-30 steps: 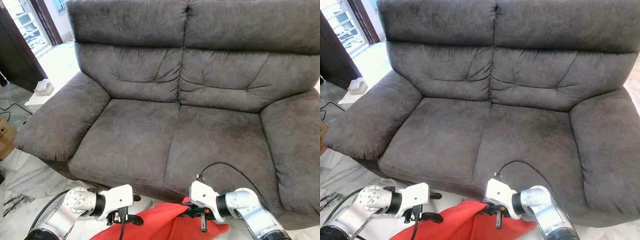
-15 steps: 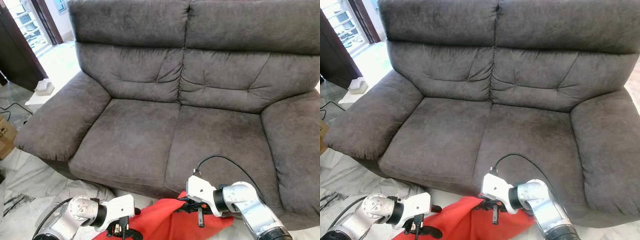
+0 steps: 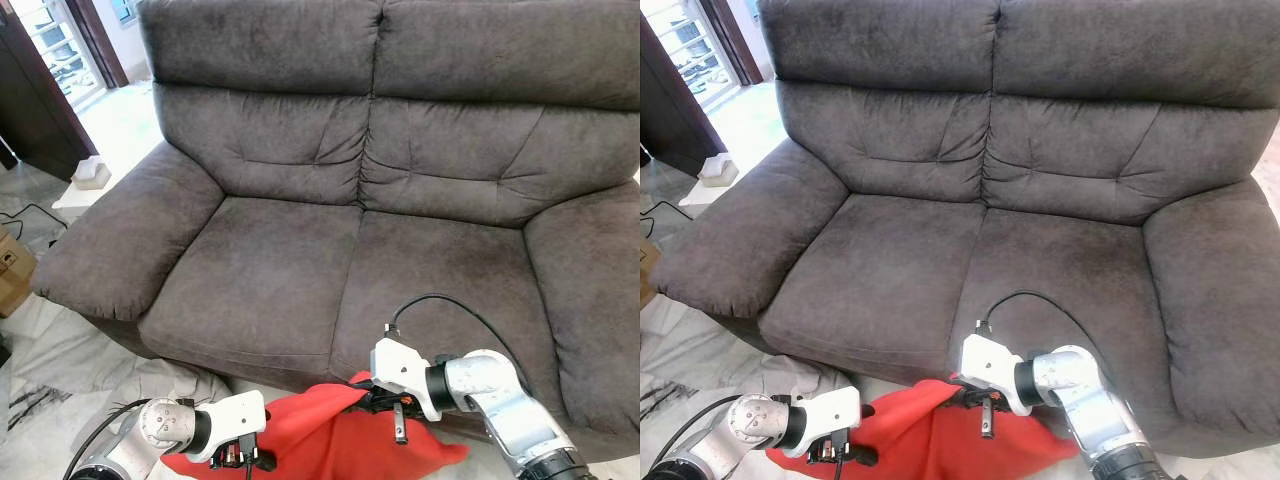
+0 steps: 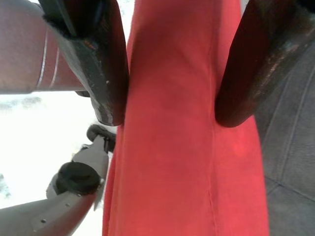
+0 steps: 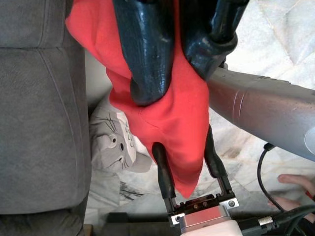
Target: Move the pillow to the sofa from floor
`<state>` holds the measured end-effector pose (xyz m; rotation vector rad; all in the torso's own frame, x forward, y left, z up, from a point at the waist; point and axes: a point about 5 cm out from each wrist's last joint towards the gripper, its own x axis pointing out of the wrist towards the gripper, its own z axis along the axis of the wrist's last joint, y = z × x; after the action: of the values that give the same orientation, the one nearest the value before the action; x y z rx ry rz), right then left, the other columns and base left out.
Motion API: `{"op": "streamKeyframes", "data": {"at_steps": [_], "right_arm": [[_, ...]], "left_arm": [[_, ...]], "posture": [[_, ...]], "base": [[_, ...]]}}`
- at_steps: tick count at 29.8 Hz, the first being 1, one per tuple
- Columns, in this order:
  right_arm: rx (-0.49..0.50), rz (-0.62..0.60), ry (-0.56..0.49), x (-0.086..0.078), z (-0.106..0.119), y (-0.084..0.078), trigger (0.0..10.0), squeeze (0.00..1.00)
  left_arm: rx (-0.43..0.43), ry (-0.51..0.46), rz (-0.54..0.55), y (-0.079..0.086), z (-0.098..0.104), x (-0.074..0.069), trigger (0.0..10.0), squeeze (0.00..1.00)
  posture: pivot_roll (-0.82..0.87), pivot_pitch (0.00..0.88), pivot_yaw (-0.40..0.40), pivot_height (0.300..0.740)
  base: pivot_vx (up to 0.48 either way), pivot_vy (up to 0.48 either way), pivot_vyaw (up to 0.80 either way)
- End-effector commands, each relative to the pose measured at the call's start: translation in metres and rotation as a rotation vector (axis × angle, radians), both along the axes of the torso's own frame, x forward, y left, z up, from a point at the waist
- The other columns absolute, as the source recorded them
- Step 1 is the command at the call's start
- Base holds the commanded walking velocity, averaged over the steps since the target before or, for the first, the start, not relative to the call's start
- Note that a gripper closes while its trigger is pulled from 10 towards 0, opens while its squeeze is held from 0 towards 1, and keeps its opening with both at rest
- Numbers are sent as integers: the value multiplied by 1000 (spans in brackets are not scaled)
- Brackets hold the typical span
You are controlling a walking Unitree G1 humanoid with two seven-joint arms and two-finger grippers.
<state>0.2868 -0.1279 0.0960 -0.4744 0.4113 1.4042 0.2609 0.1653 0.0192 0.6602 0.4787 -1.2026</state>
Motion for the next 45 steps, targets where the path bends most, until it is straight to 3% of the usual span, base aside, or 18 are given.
{"op": "streamKeyframes", "data": {"at_steps": [1, 4, 13, 28, 32, 45], "right_arm": [[95, 54, -82, 2, 24, 12, 10000, 0], [78, 46, -74, 2, 22, 8, 10000, 0], [53, 57, -56, -3, 20, -3, 10000, 0], [51, 49, -60, -6, 26, -11, 10000, 0], [49, 47, -65, -6, 27, -12, 10000, 0], [33, 55, -76, -8, 33, -18, 10000, 0]], "left_arm": [[27, 43, 20, 12, -6, -7, 10000, 0], [116, 20, 20, 24, -14, -10, 10000, 0], [182, 7, 75, 36, -18, -10, 10000, 0], [190, 54, 54, 30, -34, -21, 10000, 0], [238, 60, 48, 35, -38, -25, 10000, 0], [279, 75, 76, 45, -48, -35, 10000, 0]], "posture": [[21, 115, 98, 740], [21, 118, 98, 740], [25, 122, 95, 740], [12, 124, 96, 740], [12, 123, 96, 740], [9, 127, 90, 740]], "base": [[0, 0, 0], [0, 0, 0], [0, 0, 0], [0, 0, 0], [0, 0, 0], [0, 0, 0]]}}
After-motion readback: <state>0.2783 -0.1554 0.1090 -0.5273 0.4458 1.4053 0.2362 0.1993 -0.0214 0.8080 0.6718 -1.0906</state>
